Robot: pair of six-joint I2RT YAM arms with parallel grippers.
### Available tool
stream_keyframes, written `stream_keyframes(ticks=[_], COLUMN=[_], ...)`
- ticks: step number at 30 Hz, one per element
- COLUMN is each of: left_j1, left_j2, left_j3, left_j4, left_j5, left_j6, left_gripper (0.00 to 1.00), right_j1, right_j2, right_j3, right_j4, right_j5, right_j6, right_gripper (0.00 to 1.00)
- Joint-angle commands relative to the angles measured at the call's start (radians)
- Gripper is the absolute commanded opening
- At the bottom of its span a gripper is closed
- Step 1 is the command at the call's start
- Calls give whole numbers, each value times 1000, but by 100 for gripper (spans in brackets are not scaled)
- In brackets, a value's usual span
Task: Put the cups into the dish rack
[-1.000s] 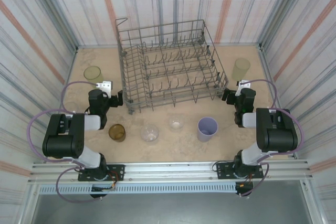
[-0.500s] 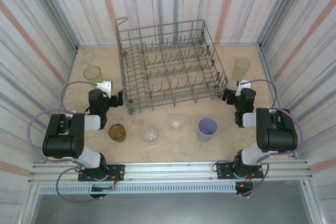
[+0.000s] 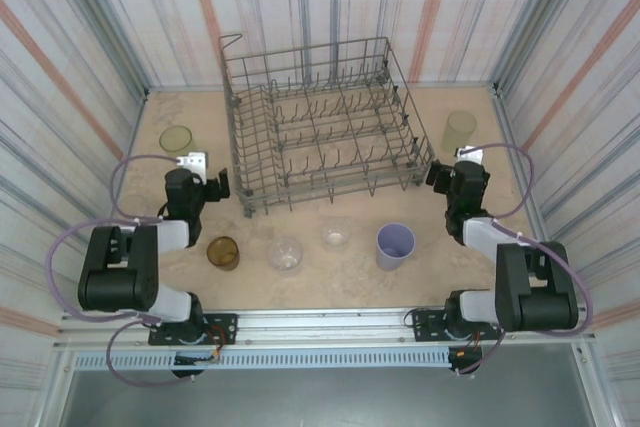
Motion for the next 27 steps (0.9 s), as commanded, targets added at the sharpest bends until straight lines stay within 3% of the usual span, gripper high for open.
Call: stream_keyframes(ticks=[1, 10, 19, 27], left_j1=[-34, -94, -122, -122], left_j2=[-83, -237, -352, -526], left_j3=[29, 87, 222, 340], left_j4=[-88, -290, -575, -843], left_j5=[-122, -347, -505, -418], left_j6=[-9, -33, -156, -273], left_gripper=[99, 99, 99, 99], right_j1=[14, 17, 18, 27], right_j2=[-67, -133, -230, -290], right_j3=[44, 205, 274, 342], right_j4=[-127, -473, -704, -873], right_j5=[51, 97, -24, -105], right_j6=[75, 210, 217, 231], right_gripper=[99, 99, 99, 99])
